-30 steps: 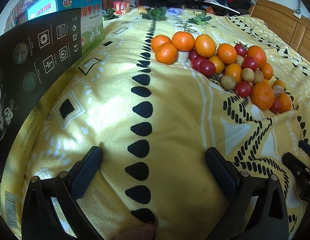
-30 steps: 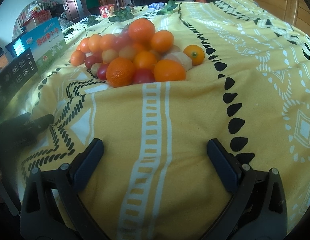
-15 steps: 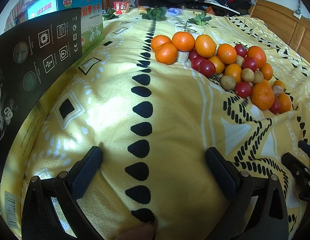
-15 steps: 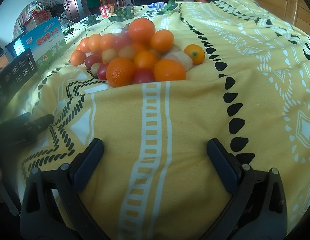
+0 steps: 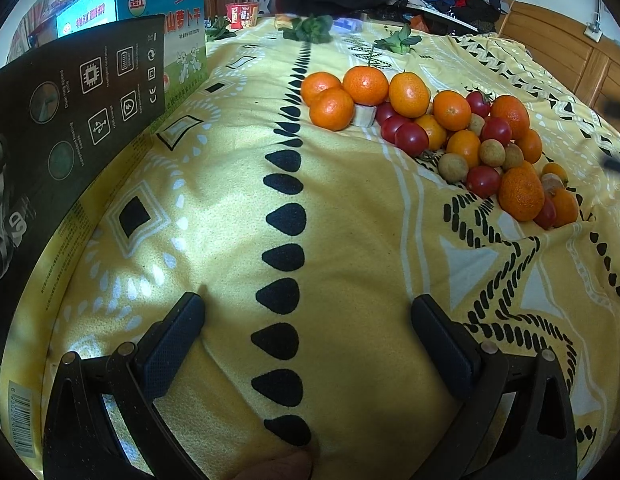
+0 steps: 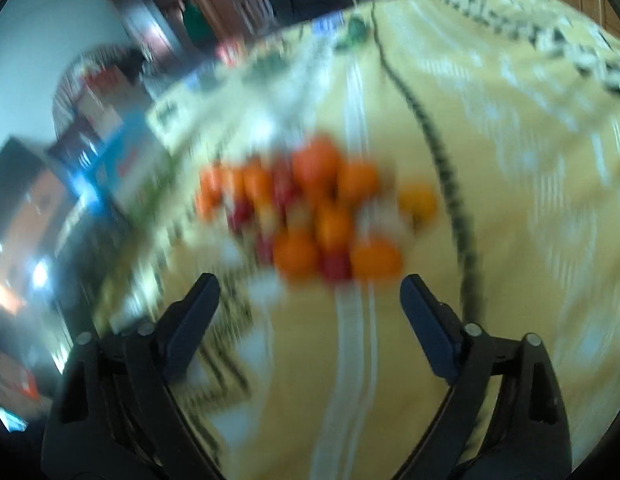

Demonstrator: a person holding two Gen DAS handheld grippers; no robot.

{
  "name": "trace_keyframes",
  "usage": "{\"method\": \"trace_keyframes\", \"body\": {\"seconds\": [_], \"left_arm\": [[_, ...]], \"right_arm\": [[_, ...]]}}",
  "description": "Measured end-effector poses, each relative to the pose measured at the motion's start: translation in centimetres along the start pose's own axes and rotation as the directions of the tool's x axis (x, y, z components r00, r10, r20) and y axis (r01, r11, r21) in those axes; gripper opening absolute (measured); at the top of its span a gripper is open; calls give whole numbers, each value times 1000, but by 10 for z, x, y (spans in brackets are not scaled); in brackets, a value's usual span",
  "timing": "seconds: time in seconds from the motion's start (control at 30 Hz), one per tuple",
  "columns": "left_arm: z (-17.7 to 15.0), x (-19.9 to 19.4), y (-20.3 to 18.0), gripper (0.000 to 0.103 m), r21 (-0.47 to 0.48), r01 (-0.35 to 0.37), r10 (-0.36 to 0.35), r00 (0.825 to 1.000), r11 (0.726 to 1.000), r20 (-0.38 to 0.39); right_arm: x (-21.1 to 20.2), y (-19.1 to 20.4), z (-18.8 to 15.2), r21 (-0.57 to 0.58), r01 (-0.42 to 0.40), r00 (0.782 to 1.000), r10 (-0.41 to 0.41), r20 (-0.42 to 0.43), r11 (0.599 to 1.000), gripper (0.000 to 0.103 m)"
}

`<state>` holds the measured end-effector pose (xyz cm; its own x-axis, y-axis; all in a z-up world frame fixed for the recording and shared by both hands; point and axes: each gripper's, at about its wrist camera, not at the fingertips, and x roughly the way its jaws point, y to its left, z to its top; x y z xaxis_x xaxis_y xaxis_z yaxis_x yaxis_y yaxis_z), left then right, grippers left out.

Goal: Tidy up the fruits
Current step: 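Grasp an orange with the left tool while the right tool reaches into the fruit pile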

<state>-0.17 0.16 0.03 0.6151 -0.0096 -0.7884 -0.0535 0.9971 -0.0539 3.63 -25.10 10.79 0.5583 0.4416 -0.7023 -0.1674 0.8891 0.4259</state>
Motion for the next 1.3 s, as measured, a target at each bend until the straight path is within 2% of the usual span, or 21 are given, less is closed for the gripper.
{"method": "trace_keyframes", "body": {"seconds": [0.07, 0.13, 0.2, 0.23, 0.3, 0.4, 0.47, 0.5, 0.57, 0.63, 0.7, 0.77, 0.83, 0.93, 0.97, 1.07, 1.17, 1.3], "left_arm": [[0, 0, 0, 103, -1, 1, -1, 1000, 1000, -1], [0, 0, 1, 103, -2, 3, -3, 1000, 1000, -2], [-1, 0, 0, 103, -4, 5, -5, 1000, 1000, -1], [-1, 0, 0, 103, -4, 5, -5, 1000, 1000, -1], [-1, 0, 0, 103, -2, 3, -3, 1000, 1000, -2], [-1, 0, -1, 103, -2, 3, -3, 1000, 1000, -2], [-1, 0, 0, 103, -2, 3, -3, 1000, 1000, -2], [0, 0, 0, 103, -2, 3, -3, 1000, 1000, -2], [0, 0, 0, 103, -3, 3, -3, 1000, 1000, -3], [0, 0, 0, 103, -2, 3, -3, 1000, 1000, -2], [0, -1, 0, 103, -2, 3, -3, 1000, 1000, -2], [0, -1, 0, 103, -4, 5, -5, 1000, 1000, -2], [0, -1, 0, 103, -4, 5, -5, 1000, 1000, -1], [0, -1, 0, 103, -4, 6, -6, 1000, 1000, -2], [0, -2, 0, 103, -4, 6, -6, 1000, 1000, -3], [0, -4, -1, 103, 5, 2, -2, 1000, 1000, -9], [-1, -7, -1, 103, 12, 5, -4, 1000, 1000, -20], [-4, -11, 1, 103, 27, 30, -28, 999, 999, -42]], "right_arm": [[18, -9, 34, 37, -12, 1000, 13, -18, 999, 67], [47, -21, 69, 60, -3, 999, 6, -49, 998, 61], [77, -39, 89, 137, -40, 994, 53, -93, 990, 59], [94, -48, 92, 201, -74, 986, 101, -129, 977, 59], [124, -63, 94, 289, -79, 970, 141, -200, 954, 59], [147, -57, 88, 256, -28, 962, 95, -254, 966, 61], [153, -49, 85, 246, -48, 956, 116, -271, 968, 61], [153, -45, 84, 243, -54, 955, 121, -270, 969, 62], [154, -39, 84, 235, -67, 952, 133, -275, 970, 78], [151, -25, 82, 194, -69, 951, 124, -284, 979, 84], [147, -9, 79, 131, -76, 947, 113, -301, 988, 86], [139, 3, 73, 116, -126, 937, 157, -313, 985, 86], [122, 24, 62, 46, -157, 936, 164, -311, 987, 87], [96, 41, 46, 51, -266, 906, 268, -326, 963, 87], [84, 45, 41, 42, -283, 906, 282, -316, 958, 86], [38, 45, 30, -1, -250, 948, 244, -205, 968, 86], [2, 41, 13, -72, -124, 989, 118, -90, 990, 87], [-6, 29, -19, -75, -45, 995, 37, -97, 996, 86]]}}
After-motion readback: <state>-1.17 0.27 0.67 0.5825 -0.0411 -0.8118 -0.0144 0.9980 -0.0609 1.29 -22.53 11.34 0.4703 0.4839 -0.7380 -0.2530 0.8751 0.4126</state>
